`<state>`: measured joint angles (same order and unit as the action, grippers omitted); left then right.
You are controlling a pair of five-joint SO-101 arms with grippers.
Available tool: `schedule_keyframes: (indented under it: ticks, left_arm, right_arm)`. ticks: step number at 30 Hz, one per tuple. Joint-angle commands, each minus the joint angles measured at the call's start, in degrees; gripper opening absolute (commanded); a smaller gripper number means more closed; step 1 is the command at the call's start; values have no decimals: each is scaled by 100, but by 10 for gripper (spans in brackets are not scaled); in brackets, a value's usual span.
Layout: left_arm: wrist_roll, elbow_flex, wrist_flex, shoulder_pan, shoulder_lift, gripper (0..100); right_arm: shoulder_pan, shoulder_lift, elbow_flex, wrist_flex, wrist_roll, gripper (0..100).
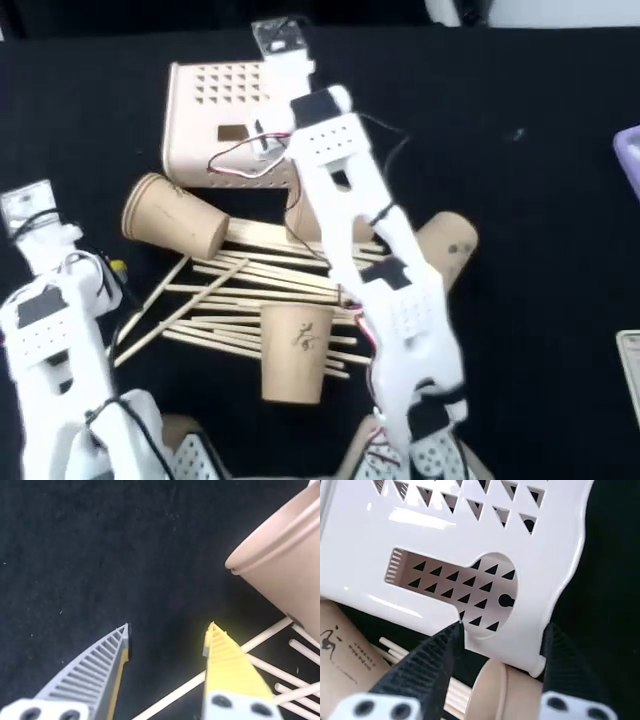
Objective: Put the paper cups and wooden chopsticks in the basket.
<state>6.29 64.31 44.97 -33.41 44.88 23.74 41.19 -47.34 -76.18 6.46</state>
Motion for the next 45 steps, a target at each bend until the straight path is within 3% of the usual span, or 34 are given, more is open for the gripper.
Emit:
schedule_keyframes:
  ticks: [1, 6, 12, 19, 27, 32, 36, 40, 45]
  left_arm:
    - [-35, -22, -97, -92, 0, 245]
    - [-62, -75, -123, 22, 0, 245]
    - [-53, -84, -79, 22, 0, 245]
    - [-62, -163, -123, 92, 0, 245]
    - [-44, -101, -70, 92, 589, 245]
    - [-35, 215, -79, 92, 1266, 245]
    - [-62, 233, -325, 418, 1723, 250]
    - [-149, -840, 0, 1042, 1248, 261]
    - [-316, -3873, 1380, 1358, -1222, 288]
  right_arm:
    - [132, -40, -796, -747, 26, 312]
    - [202, -198, -2325, -2532, 18, 335]
    - [-492, -1077, -2360, -2505, -70, 304]
    - [-1574, -2440, -1402, -2251, -114, 300]
    - [-1916, -1411, -31, -738, -589, 300]
    - [-1811, -919, -479, -914, -1257, 300]
    - [-1952, -831, -866, -1433, -1275, 300]
    - [-2198, -945, -1051, -2171, -1319, 300]
    - [-2602, -1516, -1411, -2488, -1319, 300]
